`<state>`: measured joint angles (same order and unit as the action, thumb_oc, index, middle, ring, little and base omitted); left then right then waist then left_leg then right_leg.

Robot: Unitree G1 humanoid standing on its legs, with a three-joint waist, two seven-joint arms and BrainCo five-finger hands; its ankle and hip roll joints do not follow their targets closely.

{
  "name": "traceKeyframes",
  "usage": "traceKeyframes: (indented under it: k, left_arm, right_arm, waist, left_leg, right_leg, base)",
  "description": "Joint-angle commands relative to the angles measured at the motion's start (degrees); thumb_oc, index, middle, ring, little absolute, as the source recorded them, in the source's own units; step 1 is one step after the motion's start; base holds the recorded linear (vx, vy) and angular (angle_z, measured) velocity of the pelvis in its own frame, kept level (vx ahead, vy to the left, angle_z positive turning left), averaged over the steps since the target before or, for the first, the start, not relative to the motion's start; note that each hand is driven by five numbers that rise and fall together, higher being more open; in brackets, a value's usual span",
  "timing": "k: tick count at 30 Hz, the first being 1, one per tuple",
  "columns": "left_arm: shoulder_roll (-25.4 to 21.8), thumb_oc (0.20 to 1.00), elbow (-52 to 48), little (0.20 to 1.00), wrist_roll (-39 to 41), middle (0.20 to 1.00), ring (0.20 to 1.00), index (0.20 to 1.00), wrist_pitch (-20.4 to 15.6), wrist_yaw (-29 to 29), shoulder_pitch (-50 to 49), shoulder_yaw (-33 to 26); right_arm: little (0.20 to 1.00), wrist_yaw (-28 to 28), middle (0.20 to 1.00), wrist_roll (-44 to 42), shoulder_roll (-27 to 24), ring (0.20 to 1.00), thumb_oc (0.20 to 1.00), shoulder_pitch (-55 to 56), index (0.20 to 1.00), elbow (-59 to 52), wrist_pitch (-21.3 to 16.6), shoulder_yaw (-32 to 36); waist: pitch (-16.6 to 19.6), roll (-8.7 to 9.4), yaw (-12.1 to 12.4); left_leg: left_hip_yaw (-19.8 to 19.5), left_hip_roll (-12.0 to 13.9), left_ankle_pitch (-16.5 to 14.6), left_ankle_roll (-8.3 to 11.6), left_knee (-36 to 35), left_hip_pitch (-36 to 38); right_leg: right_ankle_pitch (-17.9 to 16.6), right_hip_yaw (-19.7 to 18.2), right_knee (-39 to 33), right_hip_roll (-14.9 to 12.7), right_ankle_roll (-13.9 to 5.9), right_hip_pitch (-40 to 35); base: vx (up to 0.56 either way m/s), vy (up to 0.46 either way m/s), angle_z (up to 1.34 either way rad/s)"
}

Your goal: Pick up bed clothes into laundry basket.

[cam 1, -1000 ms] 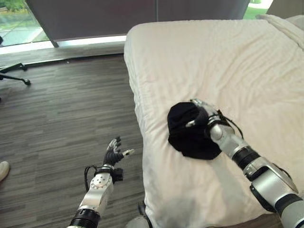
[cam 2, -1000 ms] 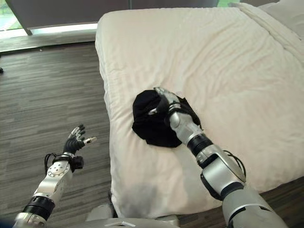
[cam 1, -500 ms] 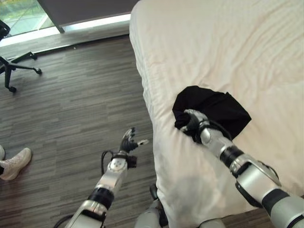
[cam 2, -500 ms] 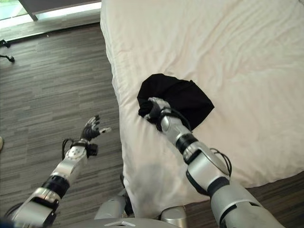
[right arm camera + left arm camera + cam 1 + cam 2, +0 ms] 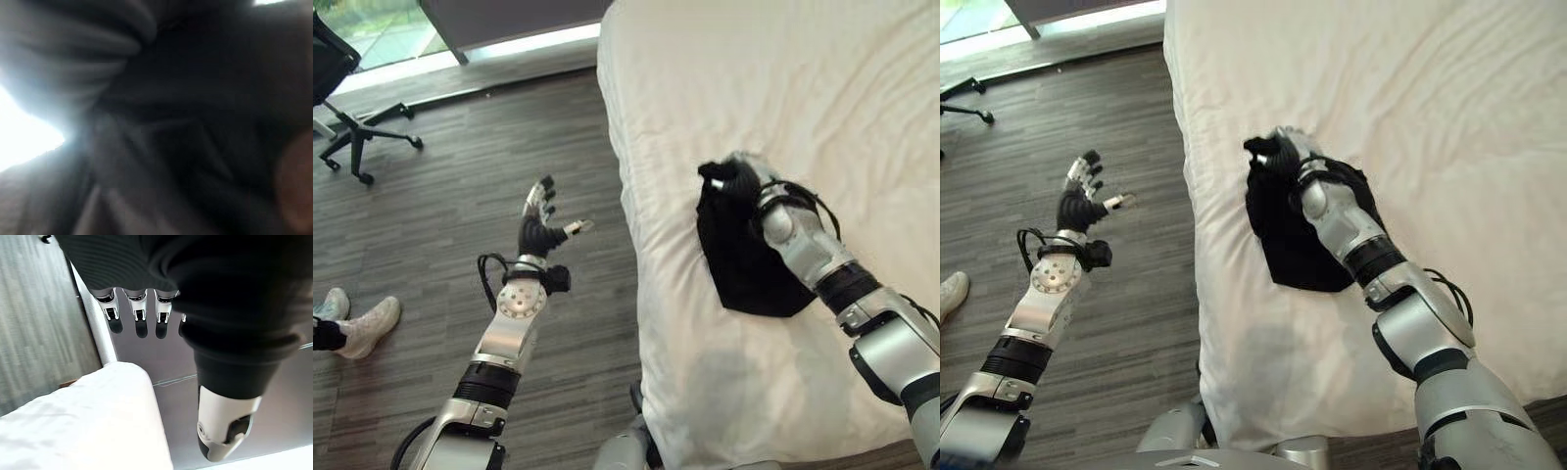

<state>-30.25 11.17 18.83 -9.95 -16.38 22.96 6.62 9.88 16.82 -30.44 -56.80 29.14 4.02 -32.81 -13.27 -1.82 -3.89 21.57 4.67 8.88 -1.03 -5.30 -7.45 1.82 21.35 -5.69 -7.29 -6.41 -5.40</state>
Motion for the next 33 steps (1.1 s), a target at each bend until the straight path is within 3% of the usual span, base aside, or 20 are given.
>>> traceKeyframes:
  k: [1, 7, 8, 9, 10, 11, 12, 13, 15, 17, 20, 25, 26, 27, 28, 30, 32, 33]
  left_arm:
    - [-4.22, 1.000, -1.46, 1.000, -5.52, 1.000, 1.000, 1.000, -4.88, -3.30, 7.80, -0.25]
    - [-3.22, 1.000, -4.35, 1.000, -9.30, 1.000, 1.000, 1.000, -4.51, -7.59, 12.89, 0.63]
    - [-2.95, 1.000, -6.15, 1.000, -10.08, 1.000, 1.000, 1.000, -4.66, -8.97, 12.32, -0.19]
    - [-2.96, 1.000, -6.31, 1.000, -10.14, 1.000, 1.000, 1.000, -4.58, -9.00, 12.21, -0.22]
    - [-3.03, 1.000, -7.80, 1.000, -10.21, 1.000, 1.000, 1.000, -4.72, -9.89, 11.80, -1.11]
    - [-3.11, 1.000, -8.74, 1.000, -10.33, 1.000, 1.000, 1.000, -5.04, -10.92, 11.59, -1.93]
    - [-2.99, 1.000, -8.85, 1.000, -9.70, 1.000, 1.000, 1.000, -5.59, -12.52, 12.00, -2.57]
    - [-3.00, 1.000, -8.82, 1.000, -9.69, 1.000, 1.000, 1.000, -5.59, -12.53, 12.05, -2.52]
    - [-2.85, 1.000, -8.90, 1.000, -8.27, 1.000, 1.000, 1.000, -6.85, -13.31, 14.24, -1.33]
    - [-2.55, 1.000, -9.47, 1.000, -7.43, 1.000, 1.000, 1.000, -6.53, -13.27, 15.40, -0.24]
    - [-3.34, 1.000, -10.68, 1.000, -6.59, 1.000, 1.000, 1.000, -6.38, -13.03, 13.92, -1.43]
    - [-2.26, 1.000, -16.14, 1.000, -5.62, 1.000, 1.000, 1.000, -5.06, -9.76, 7.29, -3.39]
    - [-1.90, 1.000, -17.22, 1.000, -5.60, 1.000, 1.000, 1.000, -4.61, -9.27, 6.06, -3.56]
    - [-14.53, 1.000, -11.93, 1.000, 2.45, 1.000, 1.000, 1.000, -7.13, -9.05, 11.81, -9.70]
    - [-8.69, 1.000, -17.95, 1.000, 3.66, 1.000, 1.000, 1.000, -6.29, -6.67, 4.91, -9.38]
    - [-7.14, 1.000, -22.68, 1.000, 4.14, 1.000, 1.000, 1.000, -5.69, -3.60, -3.15, -12.11]
    - [-6.12, 1.000, -24.45, 1.000, 4.40, 1.000, 1.000, 1.000, -5.79, -2.99, -6.41, -13.55]
    - [-3.88, 1.000, -27.05, 1.000, 4.51, 1.000, 1.000, 1.000, -5.93, -2.75, -8.96, -15.12]
  right_arm:
    - [0.200, 3.82, 0.200, -3.11, 1.89, 0.200, 0.200, -6.02, 0.200, -0.32, -3.87, 0.64]
    - [0.200, 6.21, 0.200, -0.42, 2.47, 0.200, 0.200, -4.65, 0.200, -6.17, -4.71, 2.28]
    - [0.200, 7.09, 0.200, 1.01, 3.13, 0.200, 0.200, -3.82, 0.200, -8.90, -5.24, 2.56]
    - [0.200, 7.04, 0.200, 1.06, 3.12, 0.200, 0.200, -3.70, 0.200, -9.09, -5.15, 2.64]
    - [0.200, 7.31, 0.200, 1.41, 2.51, 0.200, 0.200, -3.38, 0.200, -11.06, -5.30, 3.11]
    - [0.200, 7.56, 0.200, 1.79, 2.39, 0.200, 0.200, -3.82, 0.200, -12.26, -5.19, 2.83]
    - [0.200, 7.71, 0.200, 0.36, 1.19, 0.200, 0.200, -4.25, 0.200, -11.84, -5.28, 2.89]
    - [0.200, 7.70, 0.200, 0.35, 1.18, 0.200, 0.200, -4.25, 0.200, -11.82, -5.28, 2.92]
    - [0.200, 8.05, 0.200, -2.47, -3.30, 0.200, 0.200, -6.28, 0.200, -10.87, -5.04, 4.04]
    - [0.200, 8.25, 0.200, -2.90, -5.23, 0.200, 0.200, -3.73, 0.200, -12.23, -4.50, 6.48]
    - [0.200, 7.89, 0.200, -2.08, -6.51, 0.200, 0.200, -0.16, 0.200, -15.49, -3.61, 8.96]
    - [0.200, 6.50, 0.200, 1.85, -7.18, 0.200, 0.200, 13.43, 0.200, -26.26, -2.86, 18.15]
    - [0.200, 6.40, 0.200, 2.29, -7.10, 0.200, 0.200, 16.68, 0.200, -28.44, -2.92, 20.22]
    - [0.200, 5.12, 0.200, -0.54, -10.54, 0.200, 0.200, 17.51, 0.200, -28.05, -4.12, 22.00]
    - [0.200, 6.58, 0.200, -0.36, -10.68, 0.200, 0.200, 22.73, 0.200, -32.39, -4.33, 25.83]
    - [0.200, 5.33, 0.200, 0.42, -11.46, 0.200, 0.200, 29.29, 0.200, -36.15, -4.78, 30.60]
    - [0.200, 5.20, 0.200, 0.58, -10.18, 0.200, 0.200, 31.53, 0.200, -38.05, -5.16, 32.53]
    - [0.200, 5.32, 0.200, 1.38, -7.99, 0.200, 0.200, 33.96, 0.200, -40.03, -5.60, 34.77]
  waist:
    - [2.71, 4.43, -1.28]
    - [5.09, 5.61, -2.45]
    - [5.23, 6.06, -2.46]
    - [5.30, 6.14, -2.33]
    - [5.06, 6.66, -2.30]
    - [4.90, 7.54, -2.12]
    - [5.01, 9.26, -1.08]
    - [5.19, 9.18, -1.00]
    - [7.11, 10.43, -1.50]
    - [8.82, 10.98, -3.08]
    - [9.61, 11.62, -4.33]
    - [7.24, 12.91, -6.55]
    - [6.56, 12.42, -6.00]
    - [6.72, 10.79, -5.39]
    - [6.44, 10.28, -5.37]
    - [6.79, 10.15, -4.68]
    - [7.11, 10.13, -4.23]
    - [7.65, 9.41, -3.81]
  left_leg:
    - [3.08, 6.13, -4.24, 9.19, 0.30, 7.58]
    - [3.21, 6.56, -4.51, 8.96, 0.30, 8.97]
    - [0.74, 5.37, -5.53, 8.51, 0.30, 9.96]
    - [0.90, 5.31, -5.26, 8.40, 0.30, 9.80]
    - [-2.29, 3.84, -6.64, 8.06, 0.89, 10.68]
    - [-5.87, 2.38, -9.99, 7.82, 4.10, 10.82]
    - [-15.56, -0.75, -14.01, 7.34, 9.27, 10.15]
    - [-15.52, -0.69, -14.46, 7.32, 9.31, 10.19]
    - [-21.51, -1.30, -15.25, 5.71, 5.70, 12.36]
    - [-18.53, -0.32, -13.66, 5.65, 1.69, 14.46]
    - [-16.42, -1.13, -13.69, 5.38, 0.30, 15.93]
    - [-10.63, -1.32, -14.92, 4.29, 0.30, 18.10]
    - [-9.04, -0.62, -14.72, 4.11, 0.30, 18.55]
    - [-7.12, 0.14, -13.94, 4.26, 0.30, 18.41]
    - [-3.83, 1.09, -13.05, 4.17, 0.30, 18.21]
    - [-0.62, 2.11, -12.06, 4.05, 0.30, 17.90]
    - [0.93, 2.39, -11.64, 3.79, 0.30, 17.79]
    - [3.19, 3.28, -11.50, 3.67, 0.45, 17.56]
  right_leg:
    - [-3.77, -4.06, 0.69, -4.49, -2.74, 4.80]
    - [-3.45, -5.22, 0.69, -3.53, -2.49, 4.33]
    - [-3.13, -7.09, 0.69, -2.97, -2.50, 4.46]
    - [-3.42, -7.26, 0.69, -3.02, -2.43, 4.73]
    - [-3.43, -9.37, 0.69, -2.49, -2.38, 4.83]
    - [-3.78, -11.74, 0.69, -2.21, -2.19, 5.19]
    - [-4.51, -17.86, 0.69, -1.00, -2.18, 6.30]
    - [-4.14, -17.92, 0.69, -0.94, -2.28, 6.29]
    - [-5.70, -22.24, 0.69, 0.41, -2.15, 8.18]
    - [-6.63, -21.72, 0.69, -0.21, -3.18, 8.47]
    - [-8.61, -22.28, 0.86, -0.91, -4.90, 9.00]
    - [-12.63, -21.60, 4.02, -2.39, -8.15, 11.72]
    - [-11.35, -18.53, 5.75, -2.53, -7.29, 12.24]
    - [-9.42, -12.98, 6.93, -3.76, -5.81, 12.08]
    - [-5.70, -3.16, 9.89, -5.90, -3.36, 9.95]
    - [-3.25, 0.50, 13.25, -6.48, -2.62, 7.49]
    - [-2.85, 1.07, 14.29, -6.86, -2.55, 6.58]
    - [-1.87, 2.77, 16.61, -8.48, -3.05, 4.50]
  base:
    - [-0.02, -0.050, -0.05]
    - [-0.03, -0.027, -0.09]
    - [-0.03, 0.037, -0.23]
    - [-0.01, 0.058, -0.32]
    - [-0.02, 0.042, -0.45]
    - [-0.03, 0.075, -0.91]
    - [-0.02, 0.059, -1.46]
    - [-0.06, 0.061, -1.89]
    - [-0.04, 0.114, -1.86]
    - [0.01, 0.124, -0.82]
    - [-0.06, 0.181, -0.03]
    - [-0.15, 0.162, -0.55]
    - [-0.15, 0.147, -0.73]
    - [-0.34, 0.192, -1.25]
    - [-0.33, 0.171, -1.51]
    - [-0.28, 0.068, -1.53]
    - [-0.16, 0.021, -1.05]
    - [-0.17, 0.028, -1.34]
